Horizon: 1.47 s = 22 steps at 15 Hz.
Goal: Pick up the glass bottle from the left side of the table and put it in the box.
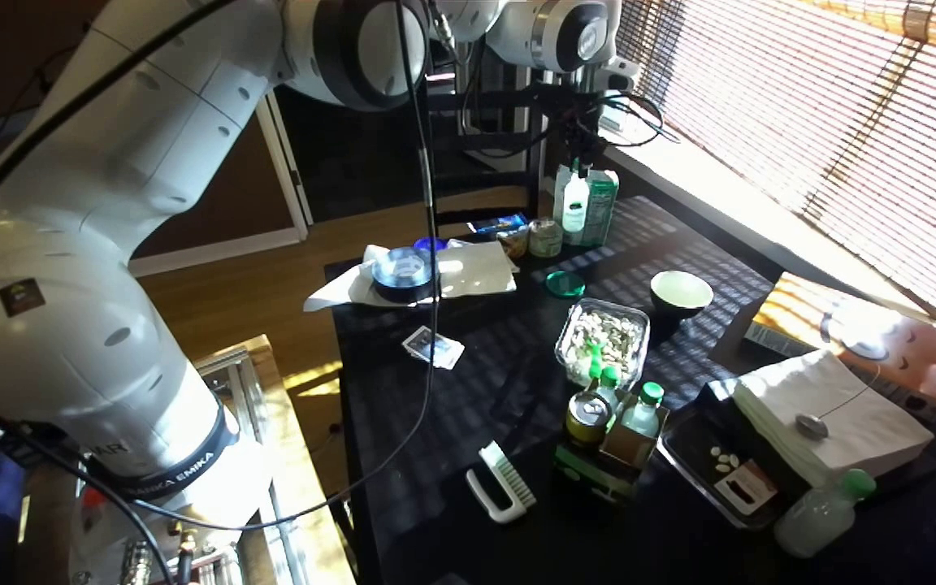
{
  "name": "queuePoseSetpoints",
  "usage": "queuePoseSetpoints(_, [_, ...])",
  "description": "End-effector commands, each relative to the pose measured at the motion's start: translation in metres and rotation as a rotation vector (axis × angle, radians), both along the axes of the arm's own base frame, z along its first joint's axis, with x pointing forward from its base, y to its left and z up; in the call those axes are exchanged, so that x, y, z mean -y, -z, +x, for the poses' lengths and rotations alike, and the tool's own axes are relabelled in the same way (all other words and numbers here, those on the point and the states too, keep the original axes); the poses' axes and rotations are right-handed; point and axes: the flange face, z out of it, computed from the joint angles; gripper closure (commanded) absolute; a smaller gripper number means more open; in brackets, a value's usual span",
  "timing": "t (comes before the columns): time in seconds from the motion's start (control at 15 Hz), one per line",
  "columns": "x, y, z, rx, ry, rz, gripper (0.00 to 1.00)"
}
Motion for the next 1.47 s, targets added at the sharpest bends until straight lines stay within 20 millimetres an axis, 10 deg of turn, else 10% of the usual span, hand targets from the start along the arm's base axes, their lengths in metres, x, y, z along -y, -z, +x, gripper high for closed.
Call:
queuePoseSetpoints(0.0, [0.026, -0.049, -0.021, 0.027, 0.06, -0.009, 0.93])
queuePoseSetpoints(0.2, [0.035, -0.069, -0.041, 0.033, 0.068, 0.017, 0.93])
queuePoseSetpoints(0.27, [0.033, -0.059, -0.017, 0.035, 0.053, -0.004, 0.93])
queuePoseSetpoints(0.33, [0.035, -0.063, -0.021, 0.033, 0.055, -0.003, 0.7])
queuePoseSetpoints(0.53, [0.034, -0.057, -0.021, 0.024, 0.053, -0.003, 0.7])
queuePoseSetpoints(0.6, [0.034, -0.054, -0.02, 0.02, 0.053, -0.004, 0.93])
queuePoseSetpoints(0.67, [0.037, -0.056, -0.019, 0.024, 0.071, 0.002, 0.93])
queuePoseSetpoints(1.4, [0.19, -0.145, -0.043, 0.126, 0.423, -0.016, 0.93])
